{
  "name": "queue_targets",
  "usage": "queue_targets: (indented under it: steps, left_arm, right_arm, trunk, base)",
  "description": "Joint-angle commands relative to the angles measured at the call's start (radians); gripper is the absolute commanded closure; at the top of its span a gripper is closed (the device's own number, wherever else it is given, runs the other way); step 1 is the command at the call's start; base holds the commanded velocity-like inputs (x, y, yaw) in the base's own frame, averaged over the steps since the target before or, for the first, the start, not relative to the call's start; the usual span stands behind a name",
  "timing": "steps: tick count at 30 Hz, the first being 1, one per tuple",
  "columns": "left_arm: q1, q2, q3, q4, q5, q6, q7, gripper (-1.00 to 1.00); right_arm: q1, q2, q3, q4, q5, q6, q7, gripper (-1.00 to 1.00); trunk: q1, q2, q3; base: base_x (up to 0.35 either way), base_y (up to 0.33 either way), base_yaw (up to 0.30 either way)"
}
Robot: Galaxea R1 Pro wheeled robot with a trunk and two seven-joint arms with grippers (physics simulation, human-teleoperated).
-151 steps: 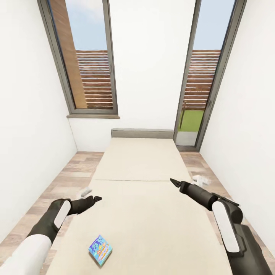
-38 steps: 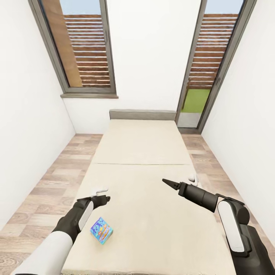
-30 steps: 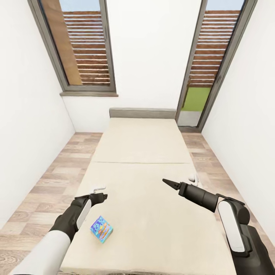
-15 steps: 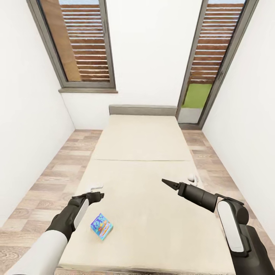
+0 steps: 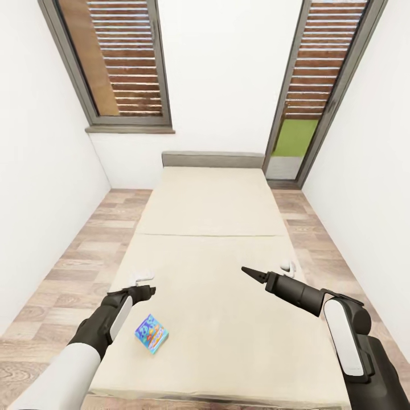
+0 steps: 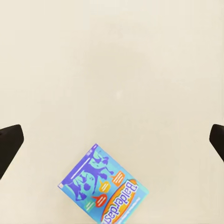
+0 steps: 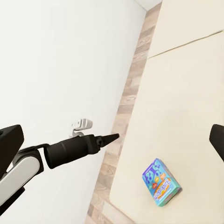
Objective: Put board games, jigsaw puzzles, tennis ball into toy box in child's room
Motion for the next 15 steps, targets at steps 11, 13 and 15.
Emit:
queue_targets:
  steps: [11, 13, 15]
  left_arm:
    - [0.0, 0.0, -0.003, -0.002, 0.01, 0.005, 0.007, -1.0]
    - [0.0, 0.0, -0.003, -0.003, 0.01, 0.005, 0.007, -1.0]
    - [0.0, 0.0, -0.003, -0.003, 0.01, 0.005, 0.007, -1.0]
  right_arm:
    - [-0.001, 0.0, -0.002, 0.0, 0.003, 0.006, 0.005, -1.0]
    - [-0.001, 0.0, -0.003, 0.001, 0.003, 0.006, 0.005, -1.0]
    - [-0.001, 0.0, -0.003, 0.0, 0.003, 0.005, 0.005, -1.0]
  trunk:
    - [0.0, -0.002, -0.02]
    - [0.0, -0.002, -0.023]
    - [0.0, -0.002, -0.027]
  base:
    - [0.0, 0.0, 0.0]
    - [0.0, 0.0, 0.0]
    - [0.0, 0.0, 0.0]
